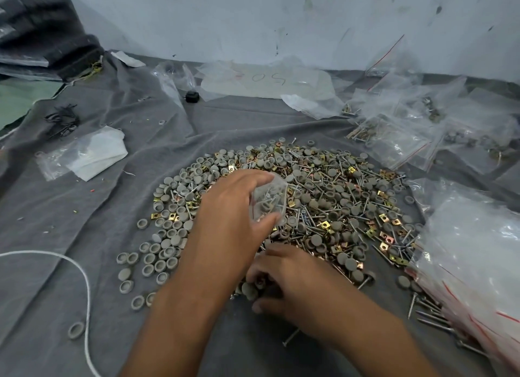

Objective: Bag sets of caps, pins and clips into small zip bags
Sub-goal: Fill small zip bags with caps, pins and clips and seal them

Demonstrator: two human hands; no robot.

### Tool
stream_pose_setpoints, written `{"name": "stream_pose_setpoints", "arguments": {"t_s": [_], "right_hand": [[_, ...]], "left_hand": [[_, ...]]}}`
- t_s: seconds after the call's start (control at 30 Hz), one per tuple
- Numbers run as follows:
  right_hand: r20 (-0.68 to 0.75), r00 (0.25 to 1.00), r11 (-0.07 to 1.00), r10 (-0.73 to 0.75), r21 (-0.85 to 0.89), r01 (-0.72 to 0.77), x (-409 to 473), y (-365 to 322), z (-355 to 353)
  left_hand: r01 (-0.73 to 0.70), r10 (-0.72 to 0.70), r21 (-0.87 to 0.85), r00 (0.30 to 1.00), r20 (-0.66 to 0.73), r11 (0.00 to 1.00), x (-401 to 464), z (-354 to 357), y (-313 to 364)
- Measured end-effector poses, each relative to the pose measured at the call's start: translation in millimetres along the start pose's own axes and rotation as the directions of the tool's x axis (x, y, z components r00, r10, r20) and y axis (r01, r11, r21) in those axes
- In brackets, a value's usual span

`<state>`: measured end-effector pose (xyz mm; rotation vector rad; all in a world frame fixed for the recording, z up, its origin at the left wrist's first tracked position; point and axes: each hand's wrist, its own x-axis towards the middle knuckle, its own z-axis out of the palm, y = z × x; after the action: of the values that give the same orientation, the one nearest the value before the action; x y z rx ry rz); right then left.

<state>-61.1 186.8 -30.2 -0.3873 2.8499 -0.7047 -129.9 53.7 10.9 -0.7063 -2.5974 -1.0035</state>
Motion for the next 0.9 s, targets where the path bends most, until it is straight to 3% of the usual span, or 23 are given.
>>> {"name": "stream_pose_setpoints", "arguments": {"t_s": [0.33,0.63,0.9], "right_hand": [[-0.042,0.999,0.999,-0.029,-0.043,0.027,3.6,-10.6,-1.1],[-0.135,0.985,0.962,-0.111,-0.262,0.073,2.0,-16.7,19.1],[-0.154,0.986,0.998,-0.057,0.015,0.06,-0.1,-7.4,2.6]], "left_hand": [[-0.004,0.004,-0.007,1.0,-0.002,1.0,0.8,0.5,1.1],[0.013,-0.013,-0.022,1.0,0.002,1.0,0.7,-1.2,1.9],[0.031,-0.031,-0.02,1.0,0.001,0.999,0.6,-2.2,-1.0]]}}
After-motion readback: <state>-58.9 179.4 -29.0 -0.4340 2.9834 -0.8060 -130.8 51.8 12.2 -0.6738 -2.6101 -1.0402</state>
